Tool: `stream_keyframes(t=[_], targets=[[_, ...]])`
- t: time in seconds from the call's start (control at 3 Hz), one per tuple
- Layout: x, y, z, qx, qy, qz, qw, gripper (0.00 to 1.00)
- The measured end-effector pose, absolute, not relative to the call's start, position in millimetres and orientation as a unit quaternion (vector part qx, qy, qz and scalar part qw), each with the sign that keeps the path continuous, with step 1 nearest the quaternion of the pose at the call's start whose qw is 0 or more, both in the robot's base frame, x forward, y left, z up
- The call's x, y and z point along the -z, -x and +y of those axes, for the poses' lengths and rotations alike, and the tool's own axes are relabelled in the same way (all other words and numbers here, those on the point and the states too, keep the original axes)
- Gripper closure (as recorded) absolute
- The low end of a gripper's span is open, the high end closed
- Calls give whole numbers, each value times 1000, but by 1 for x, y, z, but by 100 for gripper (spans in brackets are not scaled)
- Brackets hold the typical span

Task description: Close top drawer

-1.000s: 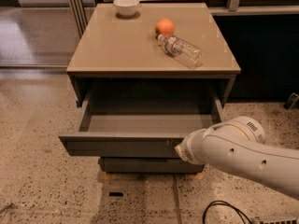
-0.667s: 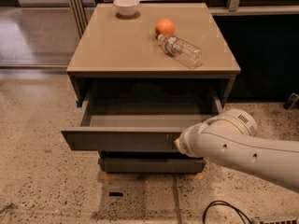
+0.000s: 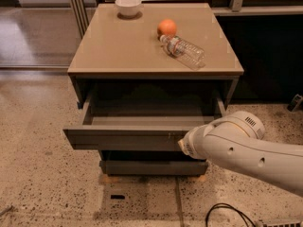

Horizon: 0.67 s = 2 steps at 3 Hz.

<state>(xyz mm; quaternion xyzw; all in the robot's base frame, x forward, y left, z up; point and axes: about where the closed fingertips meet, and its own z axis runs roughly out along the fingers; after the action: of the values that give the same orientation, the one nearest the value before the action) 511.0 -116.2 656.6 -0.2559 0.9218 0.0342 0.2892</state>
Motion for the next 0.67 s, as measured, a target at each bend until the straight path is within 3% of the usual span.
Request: stream_keyframes(t=[0.67], targets=[[-655,-529,-122,-95,218,915,325,100]])
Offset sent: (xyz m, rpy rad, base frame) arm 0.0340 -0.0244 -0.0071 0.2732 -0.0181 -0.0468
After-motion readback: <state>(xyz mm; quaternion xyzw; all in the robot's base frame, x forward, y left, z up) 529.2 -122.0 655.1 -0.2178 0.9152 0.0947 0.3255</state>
